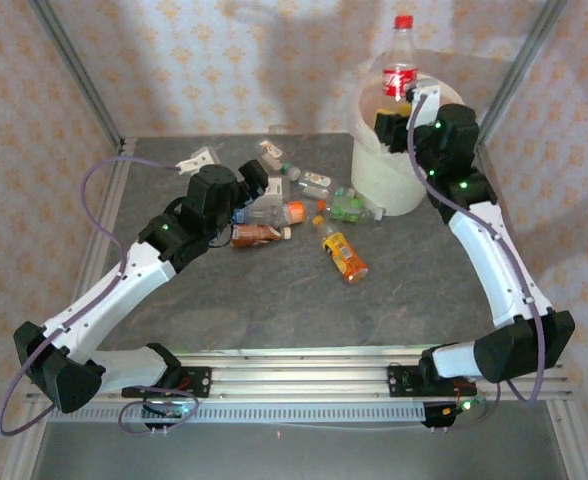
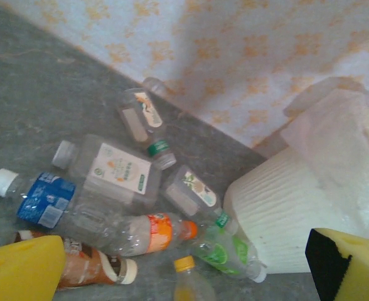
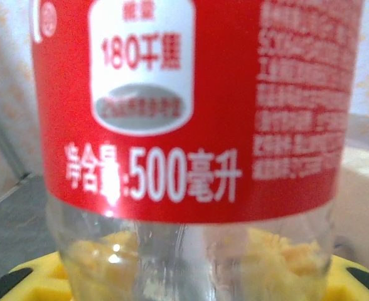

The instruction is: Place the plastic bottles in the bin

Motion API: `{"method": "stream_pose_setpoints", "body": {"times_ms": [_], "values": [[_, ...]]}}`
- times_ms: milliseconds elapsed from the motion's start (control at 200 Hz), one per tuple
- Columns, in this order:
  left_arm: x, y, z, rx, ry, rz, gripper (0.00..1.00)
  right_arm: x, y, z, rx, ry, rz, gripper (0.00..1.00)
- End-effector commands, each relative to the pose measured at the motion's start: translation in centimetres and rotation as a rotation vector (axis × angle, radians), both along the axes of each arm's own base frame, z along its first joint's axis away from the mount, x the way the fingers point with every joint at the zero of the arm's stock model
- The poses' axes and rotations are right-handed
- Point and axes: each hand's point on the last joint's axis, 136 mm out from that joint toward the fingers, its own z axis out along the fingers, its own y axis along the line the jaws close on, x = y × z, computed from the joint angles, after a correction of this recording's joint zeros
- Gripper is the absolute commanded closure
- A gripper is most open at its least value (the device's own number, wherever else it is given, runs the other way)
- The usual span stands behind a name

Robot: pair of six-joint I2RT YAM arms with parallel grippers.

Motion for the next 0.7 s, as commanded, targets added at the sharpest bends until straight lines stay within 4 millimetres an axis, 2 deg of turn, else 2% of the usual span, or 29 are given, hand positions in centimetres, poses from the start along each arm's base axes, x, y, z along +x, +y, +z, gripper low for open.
{"method": "stream_pose_setpoints", "body": {"times_ms": [0, 105, 365, 530, 696], "values": [[-0.5, 2.2, 0.2, 0.004, -0.003, 0.084, 0.00, 2.4, -2.8, 1.7, 0.018, -0.034, -0.089, 0.66], [-0.7, 2.6, -0.3, 0.000, 0.009, 0.097, 0.00, 4.4, -4.5, 1.8, 0.030, -0.018, -0.130, 0.66], [-1.3, 3.8, -1.7, -0.022, 0.032, 0.134, 0.00, 8.9, -7.9, -1.0, -0.004, 0.093, -0.219, 0.64], [-1.6, 4.5, -2.4, -0.031, 0.044, 0.160, 0.00, 9.9, -7.6, -3.3, -0.048, 0.158, -0.191, 0.62], [-1.6, 4.7, -2.8, -0.046, 0.046, 0.168, 0.00, 10.6, -7.0, -6.4, -0.093, 0.273, -0.149, 0.61]]}}
